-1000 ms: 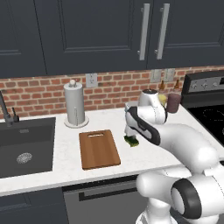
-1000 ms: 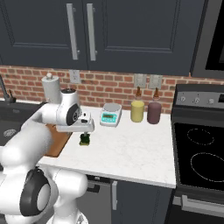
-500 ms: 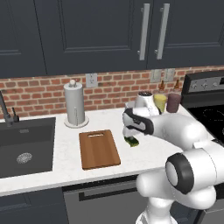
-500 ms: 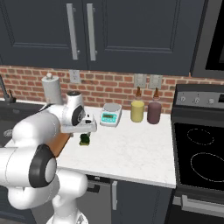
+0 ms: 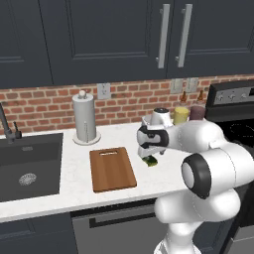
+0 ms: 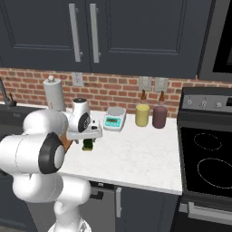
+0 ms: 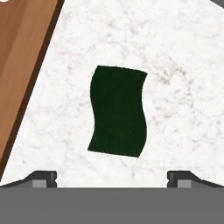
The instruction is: Pick up the sponge from the counter and clean the cutting board by briefly scrubbing or pressing down on the cutting board. Once finished, release the sponge.
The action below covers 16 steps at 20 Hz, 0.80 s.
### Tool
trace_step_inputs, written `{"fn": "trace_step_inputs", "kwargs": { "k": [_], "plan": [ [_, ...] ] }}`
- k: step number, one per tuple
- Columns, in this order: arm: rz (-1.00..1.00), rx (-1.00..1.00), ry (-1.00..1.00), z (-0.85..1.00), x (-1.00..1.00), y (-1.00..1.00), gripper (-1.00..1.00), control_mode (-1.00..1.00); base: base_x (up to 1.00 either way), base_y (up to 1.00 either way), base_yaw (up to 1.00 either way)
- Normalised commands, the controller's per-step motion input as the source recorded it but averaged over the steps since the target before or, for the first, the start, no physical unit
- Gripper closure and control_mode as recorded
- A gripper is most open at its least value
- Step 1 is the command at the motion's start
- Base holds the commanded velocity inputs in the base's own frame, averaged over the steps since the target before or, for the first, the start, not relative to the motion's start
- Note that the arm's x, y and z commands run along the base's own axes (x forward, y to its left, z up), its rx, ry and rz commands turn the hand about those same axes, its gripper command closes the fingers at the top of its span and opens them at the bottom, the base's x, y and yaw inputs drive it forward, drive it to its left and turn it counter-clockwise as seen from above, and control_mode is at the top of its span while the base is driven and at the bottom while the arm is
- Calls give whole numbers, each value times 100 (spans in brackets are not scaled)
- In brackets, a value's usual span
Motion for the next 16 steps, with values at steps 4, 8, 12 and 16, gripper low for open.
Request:
{"fn": "trace_step_inputs", "kwargs": {
  "k": [4, 8, 12, 16],
  "plan": [
    [4, 0, 0, -17, 4, 4, -100, -100, 0, 0, 0],
    [1, 0, 0, -15, 8, 13, -100, -100, 0, 0, 0],
    [0, 0, 0, -14, 23, 12, -100, -100, 0, 0, 0],
    [1, 0, 2, 0, 30, 0, -100, -100, 0, 0, 0]
  ]
}}
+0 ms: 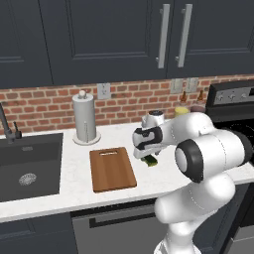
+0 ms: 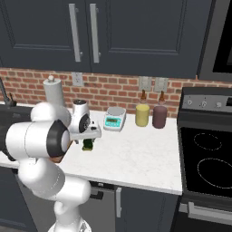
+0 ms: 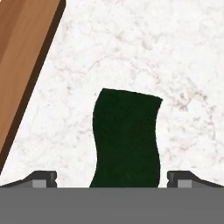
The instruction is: Pick up the sponge from the counter and clean the cutting board by briefly scrubbing or pressing down on the cutting board. Once finished, release the sponge.
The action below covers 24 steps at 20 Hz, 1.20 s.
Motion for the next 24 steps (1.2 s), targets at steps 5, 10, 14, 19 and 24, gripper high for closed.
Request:
{"fn": "trace_step_inputs", "kwargs": {
  "k": [5, 10, 14, 19, 24],
  "plan": [
    [1, 0, 2, 0, 26, 0, -100, -100, 0, 0, 0],
    [1, 0, 0, -21, 1, 0, -100, -100, 0, 0, 0],
    [1, 0, 0, -38, 2, 0, -100, -100, 0, 0, 0],
    [3, 0, 0, -28, 9, -8, -100, -100, 0, 0, 0],
    [2, 0, 0, -33, 2, 0, 100, -100, 0, 0, 0]
  ]
}}
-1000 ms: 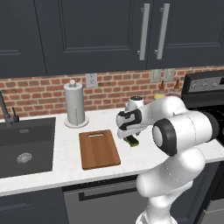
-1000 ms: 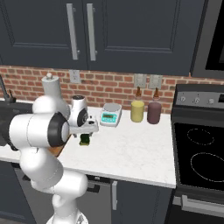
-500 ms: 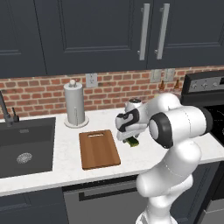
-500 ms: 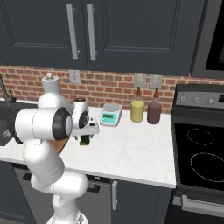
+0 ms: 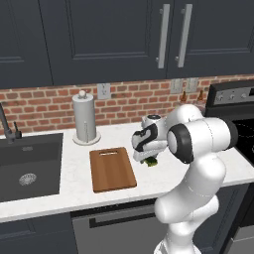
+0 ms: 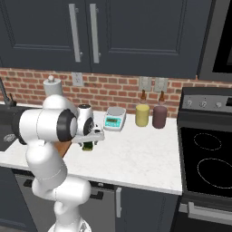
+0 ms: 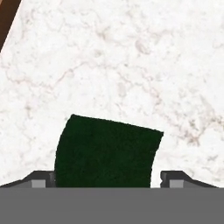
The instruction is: Pick up the sponge from the counter and clean the cutting board by briefly scrubbing or pressing down on the cutting board. Once finished, release the sponge.
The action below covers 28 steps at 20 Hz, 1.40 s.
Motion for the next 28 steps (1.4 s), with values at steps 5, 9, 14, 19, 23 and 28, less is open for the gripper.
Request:
{"fn": "trace_step_inputs", "kwargs": {
  "k": [5, 9, 14, 19, 23, 28],
  "plan": [
    [0, 0, 0, -5, 0, 0, 100, -100, 0, 0, 0],
    [0, 0, -1, 6, -3, 0, 100, -100, 0, 0, 0],
    [-6, 0, -7, 51, -8, 34, 100, -100, 0, 0, 0],
    [-20, 0, 0, 32, 3, 68, 100, -100, 0, 0, 0],
    [-23, 0, 0, 1, 21, 51, 100, -100, 0, 0, 0],
    [-21, 0, -1, 0, 21, 48, 100, -100, 0, 0, 0]
  ]
}}
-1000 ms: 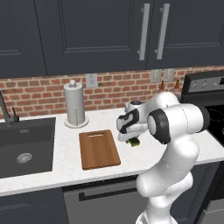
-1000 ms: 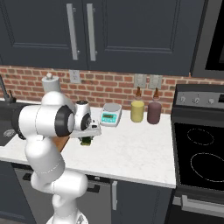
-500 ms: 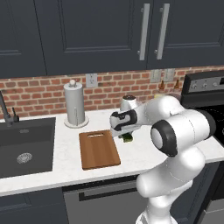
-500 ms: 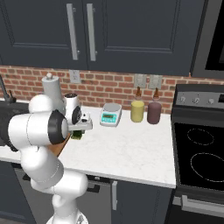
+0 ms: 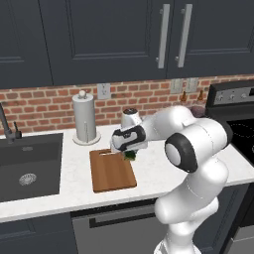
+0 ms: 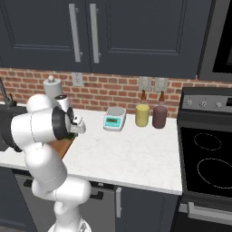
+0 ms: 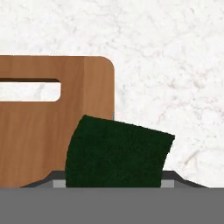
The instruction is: Pick up the sponge from the counter and clean the cutting board by briefly scrubbing or pressing down on the cutting board. Once finished, release the sponge.
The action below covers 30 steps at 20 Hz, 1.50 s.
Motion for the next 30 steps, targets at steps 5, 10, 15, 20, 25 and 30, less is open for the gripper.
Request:
{"fn": "trace_step_inputs", "kwargs": {
  "k": [5, 10, 15, 20, 25, 30],
  "plan": [
    [-17, -1, -3, 1, 21, 52, 100, -100, 0, 0, 0],
    [-20, -18, 0, -6, 31, 81, 100, -100, 0, 0, 0],
    [-7, -3, 0, -8, 69, 13, 100, -100, 0, 0, 0],
    [-1, 0, -4, -16, 56, 0, 100, -100, 0, 0, 0],
    [0, -1, -8, -31, 27, 3, 100, -100, 0, 0, 0],
    [0, -1, -17, -46, -2, 12, 100, -100, 0, 0, 0]
  ]
}}
